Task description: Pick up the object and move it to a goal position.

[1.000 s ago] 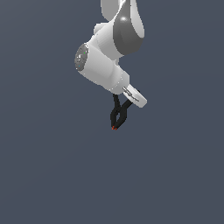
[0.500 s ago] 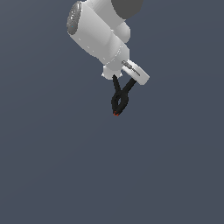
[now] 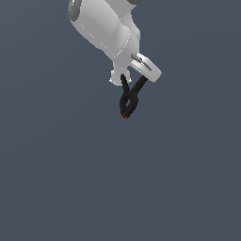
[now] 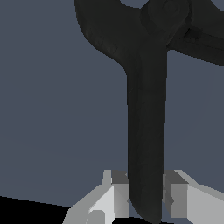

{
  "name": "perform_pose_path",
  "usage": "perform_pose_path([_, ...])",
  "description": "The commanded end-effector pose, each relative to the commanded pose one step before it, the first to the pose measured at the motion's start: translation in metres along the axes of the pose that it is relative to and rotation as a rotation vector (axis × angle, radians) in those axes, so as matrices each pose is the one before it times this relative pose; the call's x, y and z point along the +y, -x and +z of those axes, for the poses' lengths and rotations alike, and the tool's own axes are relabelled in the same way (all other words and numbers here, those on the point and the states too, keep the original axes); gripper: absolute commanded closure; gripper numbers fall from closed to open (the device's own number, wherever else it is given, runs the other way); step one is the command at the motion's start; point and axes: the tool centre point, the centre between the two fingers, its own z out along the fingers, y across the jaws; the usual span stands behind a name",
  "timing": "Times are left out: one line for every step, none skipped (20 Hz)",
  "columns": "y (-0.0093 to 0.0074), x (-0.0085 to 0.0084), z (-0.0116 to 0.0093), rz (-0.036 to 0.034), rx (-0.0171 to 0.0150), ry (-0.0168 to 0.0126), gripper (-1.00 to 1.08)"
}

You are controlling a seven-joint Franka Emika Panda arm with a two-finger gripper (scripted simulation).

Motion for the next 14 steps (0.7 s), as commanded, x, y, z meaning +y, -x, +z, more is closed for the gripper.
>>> perform_pose_path([0.00079,-0.00004,-0.00153,-0.00079,0.00042,-0.00077,1.08])
perform_pose_path([0.00061,0.00016,-0.00146,0.0,0.0,0.0,1.08])
perform_pose_path([0.00086,0.00023,-0.00204,0.0,0.0,0.0,1.08])
perform_pose_path([0.00107,0.00014,-0.00238,0.00035,0.00049,0.00034,1.08])
perform_pose_path([0.00134,0.00035,-0.0032,0.0,0.0,0.0,1.08])
perform_pose_path([0.00158,0.00041,-0.00378,0.0,0.0,0.0,1.08])
perform_pose_path([0.00186,0.00032,-0.00411,0.00026,0.00056,0.00031,1.08])
perform_pose_path([0.00205,0.0005,-0.00492,0.0,0.0,0.0,1.08])
perform_pose_path([0.00228,0.00054,-0.00548,0.0,0.0,0.0,1.08])
perform_pose_path([0.00254,0.00041,-0.00576,0.00025,0.00055,0.00033,1.08])
perform_pose_path([0.00268,0.00056,-0.00648,0.0,0.0,0.0,1.08])
perform_pose_path([0.00288,0.00038,-0.00653,0.00022,0.00056,0.00033,1.08])
perform_pose_path([0.00263,0.00043,-0.00636,0.0,0.0,0.0,1.08])
perform_pose_path([0.00238,0.00033,-0.00576,0.0,0.0,0.0,1.08])
